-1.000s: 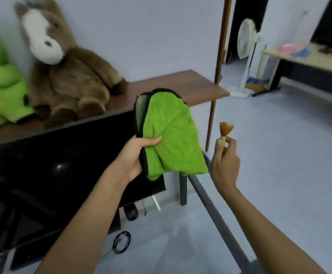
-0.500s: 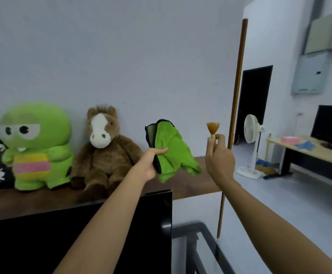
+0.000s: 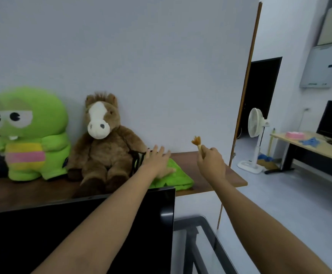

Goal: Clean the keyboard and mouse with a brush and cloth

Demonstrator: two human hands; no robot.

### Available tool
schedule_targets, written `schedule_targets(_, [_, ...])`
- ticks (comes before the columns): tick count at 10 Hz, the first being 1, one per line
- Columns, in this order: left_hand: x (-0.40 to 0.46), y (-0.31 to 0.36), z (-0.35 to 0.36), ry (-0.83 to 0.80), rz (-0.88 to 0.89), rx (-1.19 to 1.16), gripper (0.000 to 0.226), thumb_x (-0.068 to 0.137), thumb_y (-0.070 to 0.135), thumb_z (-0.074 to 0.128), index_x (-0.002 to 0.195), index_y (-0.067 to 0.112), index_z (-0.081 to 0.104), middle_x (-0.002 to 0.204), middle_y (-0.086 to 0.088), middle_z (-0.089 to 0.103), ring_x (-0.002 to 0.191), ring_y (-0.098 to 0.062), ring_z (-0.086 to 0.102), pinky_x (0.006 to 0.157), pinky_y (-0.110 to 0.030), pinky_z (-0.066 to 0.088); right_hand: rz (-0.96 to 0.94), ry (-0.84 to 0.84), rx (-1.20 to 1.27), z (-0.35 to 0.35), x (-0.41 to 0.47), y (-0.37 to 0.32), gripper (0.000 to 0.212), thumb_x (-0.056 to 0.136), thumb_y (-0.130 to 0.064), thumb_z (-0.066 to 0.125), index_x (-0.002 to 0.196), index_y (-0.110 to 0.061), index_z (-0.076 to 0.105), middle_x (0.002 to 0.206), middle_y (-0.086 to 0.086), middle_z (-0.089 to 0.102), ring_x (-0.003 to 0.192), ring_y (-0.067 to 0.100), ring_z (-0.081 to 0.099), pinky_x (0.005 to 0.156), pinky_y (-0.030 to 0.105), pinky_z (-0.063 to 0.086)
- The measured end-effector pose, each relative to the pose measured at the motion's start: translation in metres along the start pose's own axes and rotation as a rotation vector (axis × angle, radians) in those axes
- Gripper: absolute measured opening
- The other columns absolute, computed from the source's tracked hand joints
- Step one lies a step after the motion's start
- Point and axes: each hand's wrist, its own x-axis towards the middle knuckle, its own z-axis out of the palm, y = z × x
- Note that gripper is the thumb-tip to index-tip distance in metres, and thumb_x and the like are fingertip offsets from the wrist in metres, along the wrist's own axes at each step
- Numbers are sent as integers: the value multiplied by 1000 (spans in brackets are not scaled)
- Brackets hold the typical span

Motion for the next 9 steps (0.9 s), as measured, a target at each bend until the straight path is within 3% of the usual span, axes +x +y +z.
schedule_targets(1, [4,-9,23,-316,-47,-62,98,81,80,29,152,24,-6,158,-7,-20,144,-33,-19,115,-54,-8,38,-118,7,18,-8,6,21,94,-32,46,87,-19,62,85,9,59,79,30,58,61,33,41])
schedule_targets(2, [7,-11,37,-397,-86,-64,101,76,86,22,150,28,-13,155,-4,-28,143,-36,-21,113,-58,-7,71,-191,26,27,-15,9,25,92,-31,49,108,-24,67,92,12,65,90,32,61,70,36,47])
schedule_targets(6, [7,10,29,-455,8,-47,98,72,89,25,147,41,-17,155,5,-30,139,-46,-22,108,-68,-5,241,-320,52,42,-8,15,22,87,-27,58,92,-17,76,85,9,71,83,28,63,69,36,53])
schedule_targets(8, [6,10,30,-465,-6,-54,99,71,90,24,147,40,-16,155,4,-29,140,-45,-21,107,-68,-6,214,-325,55,41,-11,15,27,88,-29,55,92,-12,76,81,11,72,76,27,62,63,33,49])
schedule_targets(9, [5,11,29,-495,9,-93,101,71,89,26,148,38,-15,156,3,-27,140,-44,-21,110,-66,-5,219,-350,56,34,-10,11,38,91,-34,52,98,-3,72,91,16,71,90,31,62,75,37,50])
